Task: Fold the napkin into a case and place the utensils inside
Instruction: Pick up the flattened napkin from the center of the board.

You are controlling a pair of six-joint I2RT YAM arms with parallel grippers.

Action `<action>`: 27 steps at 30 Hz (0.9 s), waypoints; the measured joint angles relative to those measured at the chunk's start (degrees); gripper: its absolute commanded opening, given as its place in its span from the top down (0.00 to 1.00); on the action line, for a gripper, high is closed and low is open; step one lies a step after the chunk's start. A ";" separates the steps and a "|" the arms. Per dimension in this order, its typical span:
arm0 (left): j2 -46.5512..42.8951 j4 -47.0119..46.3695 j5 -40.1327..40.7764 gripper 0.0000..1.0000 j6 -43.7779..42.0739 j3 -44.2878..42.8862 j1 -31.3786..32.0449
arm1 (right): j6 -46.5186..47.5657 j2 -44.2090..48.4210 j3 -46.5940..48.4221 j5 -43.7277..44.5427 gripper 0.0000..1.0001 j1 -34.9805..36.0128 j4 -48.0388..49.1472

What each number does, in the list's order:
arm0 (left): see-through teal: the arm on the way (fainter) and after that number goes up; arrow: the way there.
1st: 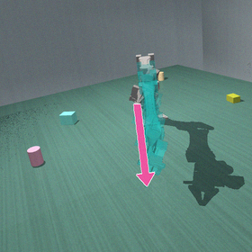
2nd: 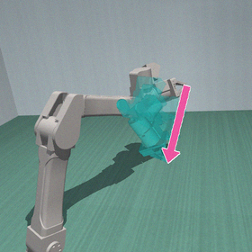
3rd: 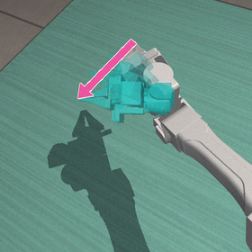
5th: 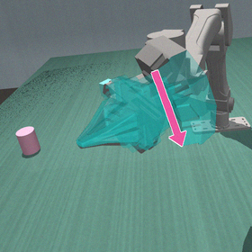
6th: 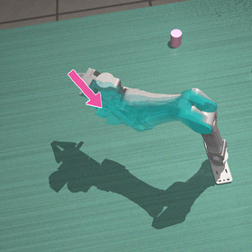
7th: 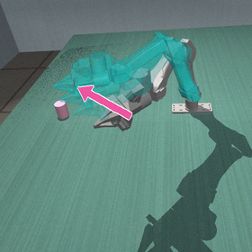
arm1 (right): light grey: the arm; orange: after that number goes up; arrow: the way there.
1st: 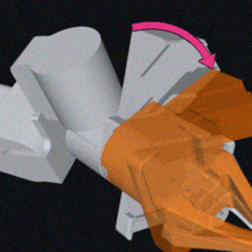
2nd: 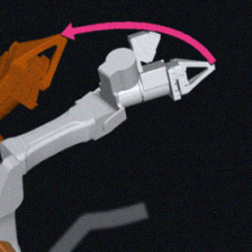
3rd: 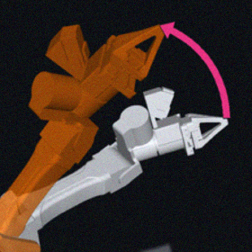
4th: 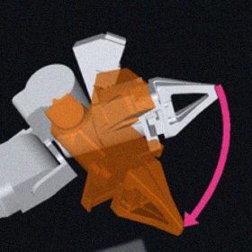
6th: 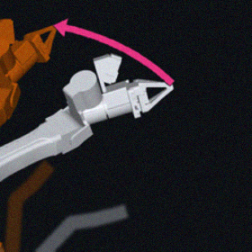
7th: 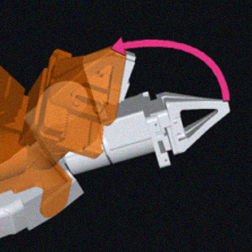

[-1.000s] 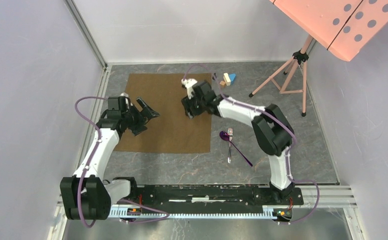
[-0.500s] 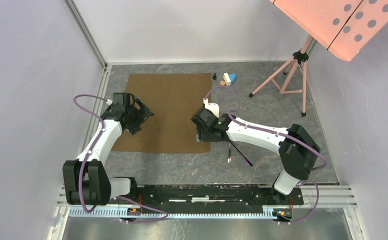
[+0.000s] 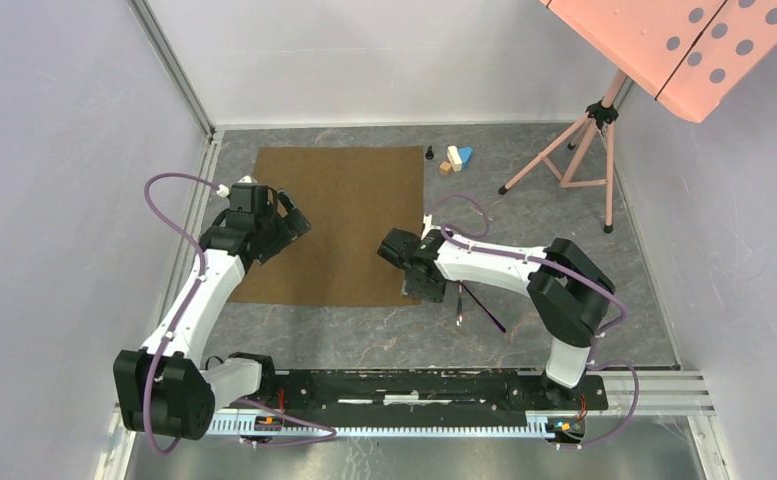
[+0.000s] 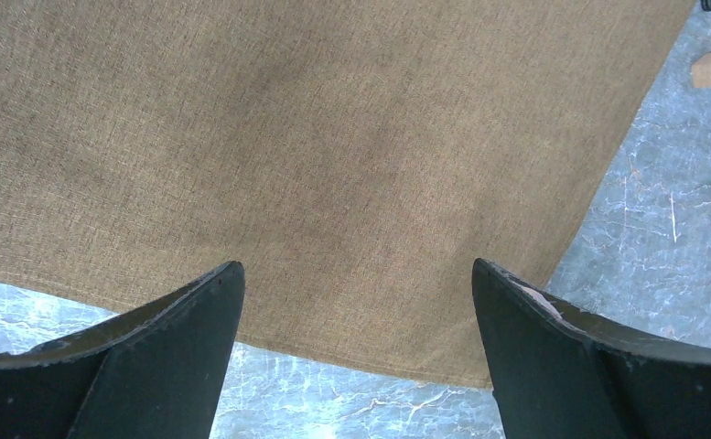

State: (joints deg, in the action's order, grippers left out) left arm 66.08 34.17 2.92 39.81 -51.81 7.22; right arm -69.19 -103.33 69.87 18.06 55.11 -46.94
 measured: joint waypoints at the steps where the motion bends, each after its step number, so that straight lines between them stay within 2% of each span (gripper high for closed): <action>1: -0.55 0.04 0.07 0.00 -0.35 0.00 0.00 | -0.48 -0.11 0.31 0.00 0.50 0.02 -0.48; 10: -2.80 0.00 0.66 0.00 -2.95 0.00 0.00 | -4.44 -5.31 7.19 0.09 0.51 0.02 -4.26; 23: -4.85 -0.02 0.44 0.00 -4.11 0.07 0.00 | -7.32 -9.38 8.85 -0.09 0.53 0.79 -6.75; 25: -4.92 0.00 0.17 0.00 -4.13 0.13 -0.02 | -7.76 -9.62 9.14 -0.09 0.57 0.87 -6.99; 27: -4.96 -0.02 -0.02 0.00 -4.13 0.20 -0.04 | -8.31 -9.73 9.20 -0.09 0.67 0.92 -6.95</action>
State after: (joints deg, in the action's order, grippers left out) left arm 61.12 34.15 2.90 35.68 -51.62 7.18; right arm -77.49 -113.06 79.07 17.98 56.03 -53.89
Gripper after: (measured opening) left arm 0.996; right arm 0.443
